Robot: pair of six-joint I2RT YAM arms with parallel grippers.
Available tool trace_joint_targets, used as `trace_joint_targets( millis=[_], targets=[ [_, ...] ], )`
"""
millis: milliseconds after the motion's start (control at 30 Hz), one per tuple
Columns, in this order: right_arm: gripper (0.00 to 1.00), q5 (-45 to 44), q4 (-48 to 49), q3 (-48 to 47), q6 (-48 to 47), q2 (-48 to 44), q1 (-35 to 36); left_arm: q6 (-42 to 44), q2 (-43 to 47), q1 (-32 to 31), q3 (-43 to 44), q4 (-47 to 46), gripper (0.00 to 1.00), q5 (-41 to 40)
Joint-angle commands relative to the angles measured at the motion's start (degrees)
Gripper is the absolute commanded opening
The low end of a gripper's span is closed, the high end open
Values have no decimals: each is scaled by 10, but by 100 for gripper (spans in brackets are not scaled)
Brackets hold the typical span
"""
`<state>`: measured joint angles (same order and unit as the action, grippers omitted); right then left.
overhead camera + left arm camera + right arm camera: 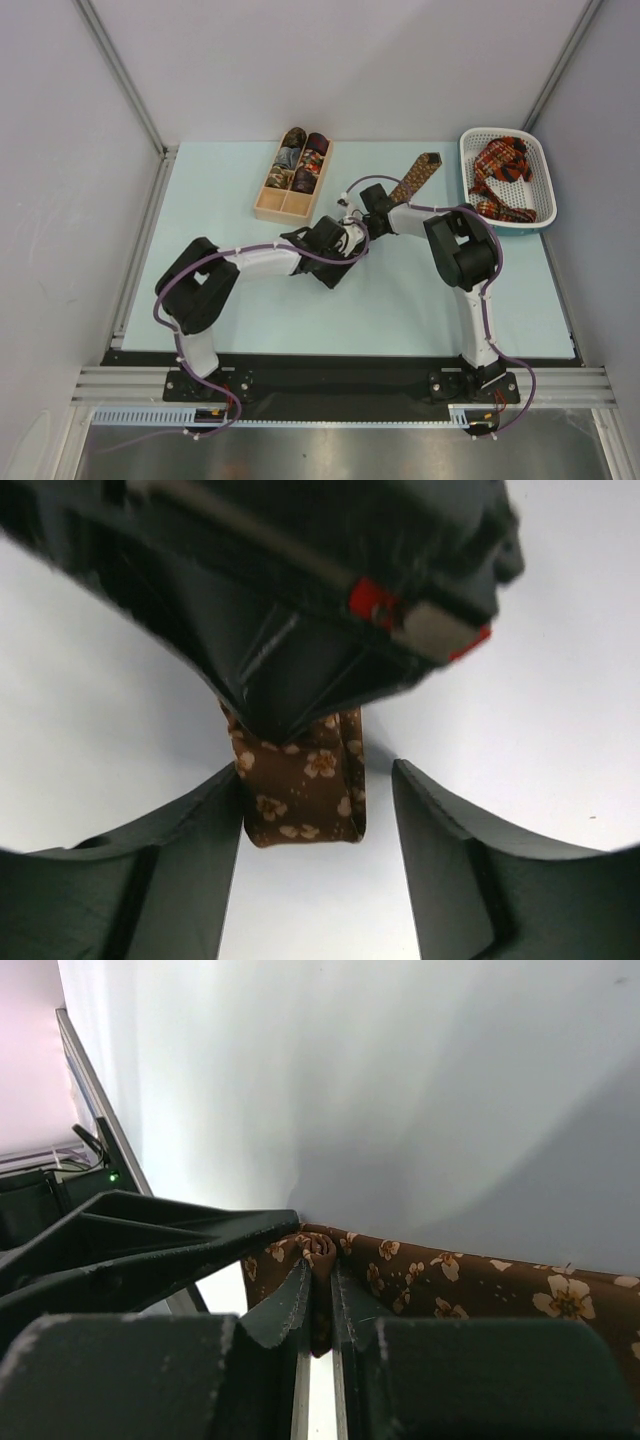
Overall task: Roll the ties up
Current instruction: Roll the tie
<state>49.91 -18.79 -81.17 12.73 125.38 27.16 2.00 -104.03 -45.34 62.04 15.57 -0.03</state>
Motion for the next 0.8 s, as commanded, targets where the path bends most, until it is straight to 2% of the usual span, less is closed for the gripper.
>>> trace_joint_targets(
  millis=[0,133,233,267,600,767],
  targets=[
    [9,-13,-8,-10,-20,7,5,-4,-11,4,42,12,67,2],
    [9,-8,-9,-10,-21,10,4,-3,-26,9,64,12,77,2],
    [8,-6,-6,-7,-17,9,4,-5,-49,9,91,36,75,2],
    [8,-5,-6,-7,-17,8,3,-7,-50,9,90,32,75,-18],
    [8,-3,-2,4,-17,-1,-3,-11,-58,10,58,15,73,-37],
    [11,-4,2,7,-13,-2,-4,-9,-63,10,51,19,56,-16]
  ],
)
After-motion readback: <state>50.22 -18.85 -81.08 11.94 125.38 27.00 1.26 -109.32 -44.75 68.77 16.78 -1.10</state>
